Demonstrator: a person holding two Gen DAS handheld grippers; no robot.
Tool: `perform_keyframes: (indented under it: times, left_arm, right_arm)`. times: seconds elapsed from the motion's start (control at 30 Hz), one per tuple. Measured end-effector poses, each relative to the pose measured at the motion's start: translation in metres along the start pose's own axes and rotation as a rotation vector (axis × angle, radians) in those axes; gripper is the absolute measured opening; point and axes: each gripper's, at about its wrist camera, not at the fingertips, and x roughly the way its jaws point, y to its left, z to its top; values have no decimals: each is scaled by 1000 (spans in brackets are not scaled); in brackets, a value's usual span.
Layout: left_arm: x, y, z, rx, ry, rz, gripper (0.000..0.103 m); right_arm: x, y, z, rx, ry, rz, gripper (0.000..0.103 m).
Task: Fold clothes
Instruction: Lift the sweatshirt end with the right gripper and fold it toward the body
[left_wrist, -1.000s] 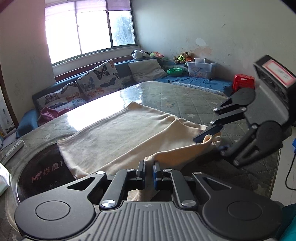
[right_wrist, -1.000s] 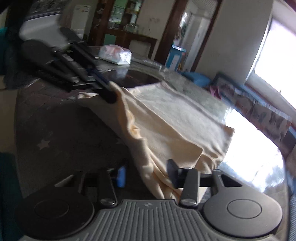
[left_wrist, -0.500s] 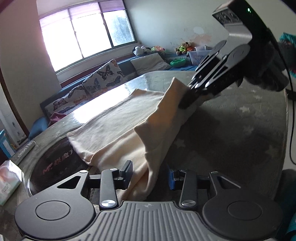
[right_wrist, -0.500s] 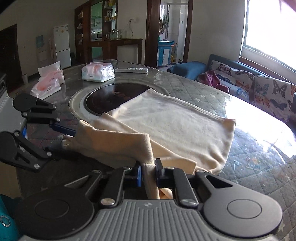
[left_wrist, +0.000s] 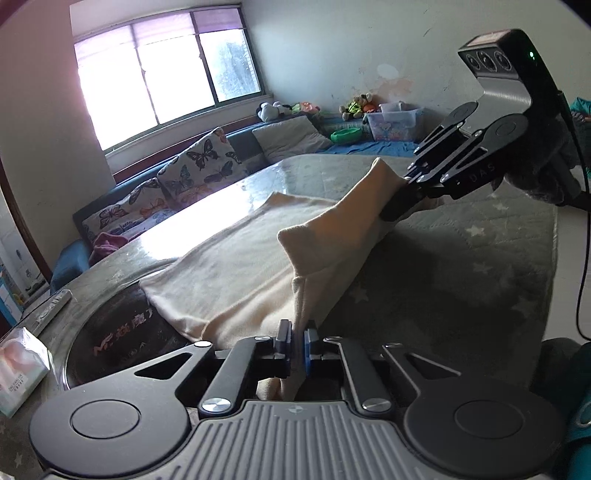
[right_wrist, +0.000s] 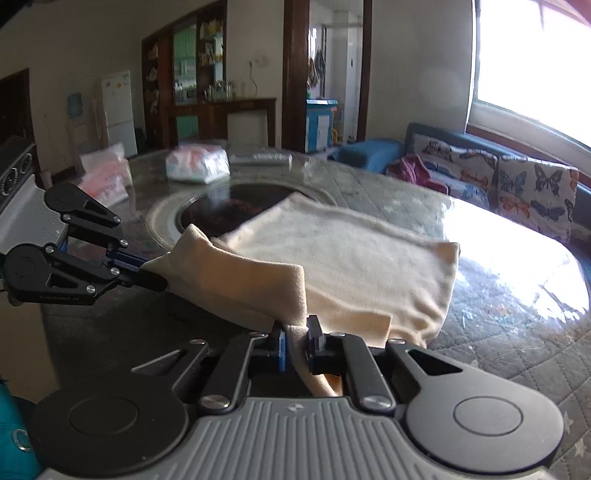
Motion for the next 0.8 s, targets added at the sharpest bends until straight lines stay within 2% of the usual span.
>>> perform_keyframes:
  times: [0.2, 0.4, 0.6, 0.73, 0.8]
  left_arm:
    - [-46, -14, 5, -13, -12, -67, 7]
    - [-88, -33, 1, -25, -2, -128, 7]
    - [-82, -23, 5, -63, -18, -89, 3]
    - [-72, -1, 10, -156, -14, -119, 3]
    - [-73, 4, 10, -172, -6, -141, 5]
  right_arm:
    - [-44, 18, -2, -20, -10, 39, 9]
    - [-87, 45, -16, 0, 48, 88, 9]
    - [-90, 52, -13, -10, 58, 74, 9]
    - [-79, 44, 1, -23, 54, 58, 9]
    - [-75, 41, 7, -36, 55, 60, 9]
